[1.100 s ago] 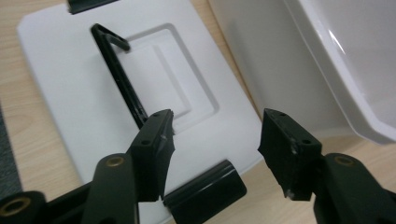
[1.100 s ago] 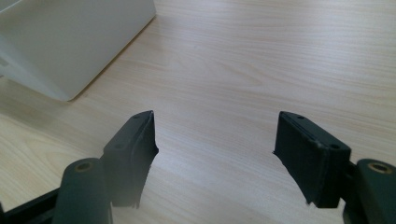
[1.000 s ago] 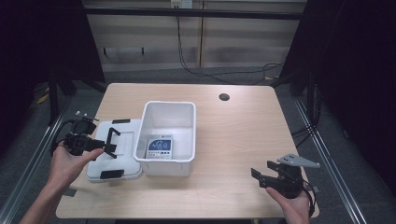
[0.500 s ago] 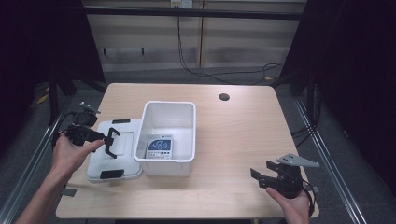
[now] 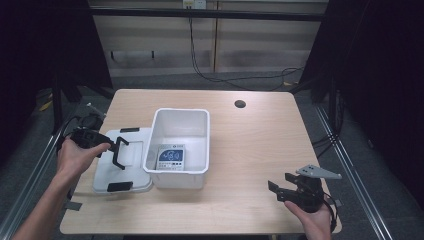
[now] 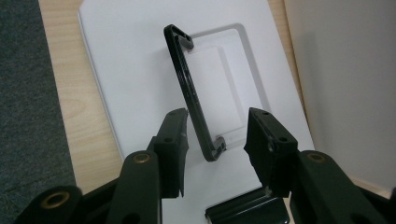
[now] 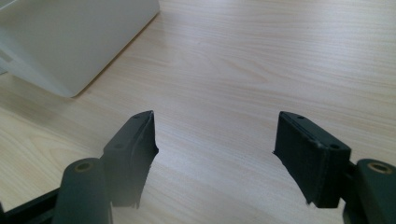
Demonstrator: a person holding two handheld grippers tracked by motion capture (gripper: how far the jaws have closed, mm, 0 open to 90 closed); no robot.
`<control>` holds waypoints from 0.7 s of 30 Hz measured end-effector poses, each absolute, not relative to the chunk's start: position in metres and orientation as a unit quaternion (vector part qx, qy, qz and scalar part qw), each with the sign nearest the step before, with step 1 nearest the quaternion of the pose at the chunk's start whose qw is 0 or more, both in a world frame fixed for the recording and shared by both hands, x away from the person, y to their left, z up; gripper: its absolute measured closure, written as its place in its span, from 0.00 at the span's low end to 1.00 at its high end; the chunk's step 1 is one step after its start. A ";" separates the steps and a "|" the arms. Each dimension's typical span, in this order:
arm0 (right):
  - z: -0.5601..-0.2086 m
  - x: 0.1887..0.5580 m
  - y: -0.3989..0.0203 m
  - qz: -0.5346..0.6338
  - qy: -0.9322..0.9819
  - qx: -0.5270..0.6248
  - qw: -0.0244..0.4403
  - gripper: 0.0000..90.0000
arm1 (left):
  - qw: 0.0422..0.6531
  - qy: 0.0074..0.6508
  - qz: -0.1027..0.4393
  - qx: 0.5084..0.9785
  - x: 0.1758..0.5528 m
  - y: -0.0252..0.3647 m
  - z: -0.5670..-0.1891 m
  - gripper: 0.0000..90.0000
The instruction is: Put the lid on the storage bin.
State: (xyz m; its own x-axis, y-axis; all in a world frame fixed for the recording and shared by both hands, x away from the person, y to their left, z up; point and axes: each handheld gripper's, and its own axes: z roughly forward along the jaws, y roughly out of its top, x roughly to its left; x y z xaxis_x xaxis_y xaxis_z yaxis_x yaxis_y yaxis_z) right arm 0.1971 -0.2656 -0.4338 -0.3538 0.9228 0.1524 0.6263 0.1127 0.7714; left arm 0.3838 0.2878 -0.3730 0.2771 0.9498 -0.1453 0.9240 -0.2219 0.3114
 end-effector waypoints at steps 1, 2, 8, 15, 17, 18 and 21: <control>-0.434 0.197 -0.266 0.395 0.722 0.536 0.188 0.32 | 0.170 0.600 0.038 0.781 0.384 0.288 -0.373 0.65; -0.434 0.197 -0.266 0.395 0.723 0.536 0.187 0.32 | 0.158 0.601 0.033 0.783 0.388 0.286 -0.374 0.65; -0.434 0.197 -0.266 0.394 0.724 0.535 0.186 0.32 | 0.141 0.614 0.023 0.776 0.397 0.285 -0.381 0.65; -0.434 0.197 -0.265 0.394 0.724 0.535 0.185 0.32 | 0.116 0.628 0.021 0.769 0.407 0.280 -0.390 0.76; -0.434 0.197 -0.265 0.392 0.725 0.535 0.184 0.32 | 0.114 0.626 0.023 0.771 0.407 0.279 -0.390 0.77; -0.435 0.198 -0.264 0.388 0.728 0.535 0.184 0.32 | 0.110 0.625 0.029 0.772 0.408 0.276 -0.392 0.77; -0.435 0.198 -0.264 0.388 0.730 0.532 0.183 0.32 | 0.107 0.632 0.030 0.767 0.411 0.275 -0.397 0.76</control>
